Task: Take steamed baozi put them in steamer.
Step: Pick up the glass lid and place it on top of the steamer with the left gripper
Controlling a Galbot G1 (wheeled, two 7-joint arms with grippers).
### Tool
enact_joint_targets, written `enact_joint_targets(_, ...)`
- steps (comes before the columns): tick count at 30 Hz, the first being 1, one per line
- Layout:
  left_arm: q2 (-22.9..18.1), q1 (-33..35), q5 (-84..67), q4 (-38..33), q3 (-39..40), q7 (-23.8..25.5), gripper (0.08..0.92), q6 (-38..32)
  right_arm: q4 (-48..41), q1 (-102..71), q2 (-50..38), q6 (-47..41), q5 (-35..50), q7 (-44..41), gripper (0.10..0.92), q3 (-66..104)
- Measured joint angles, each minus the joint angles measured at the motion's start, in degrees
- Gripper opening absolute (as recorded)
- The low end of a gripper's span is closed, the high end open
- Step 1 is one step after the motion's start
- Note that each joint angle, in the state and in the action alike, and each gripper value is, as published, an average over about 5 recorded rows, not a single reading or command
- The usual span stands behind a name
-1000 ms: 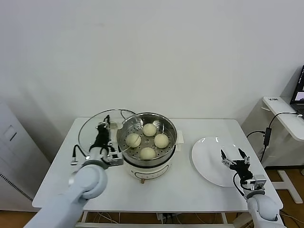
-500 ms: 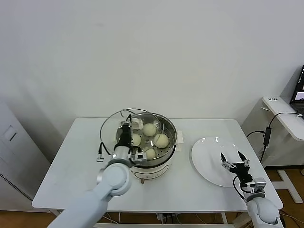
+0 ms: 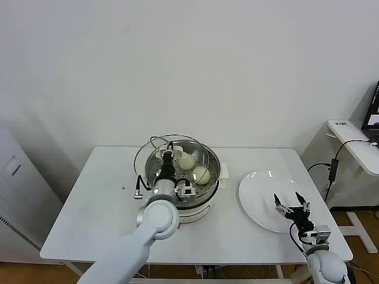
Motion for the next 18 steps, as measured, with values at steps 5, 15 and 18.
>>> enact_joint_targets(5,-1.97,0.55,2.01,0.83,-0.61,0.42,0.116,0.0,0.04,-0.24,0.39,0.12,0.0,-0.22,0.823,0.25)
enact_joint_targets(15,-5.5,1.53,5.78,2.85,-1.26,0.53,0.116,0.0,-0.33,-0.73,0.92,0.72,-0.13,-0.93,0.823,0.8)
enact_joint_targets(18,-6.54,1.8,6.82,3.47,-1.57,0.52,0.116,0.0,-0.38,-0.89,0.91,0.83,-0.09,-1.16,0.823,1.06)
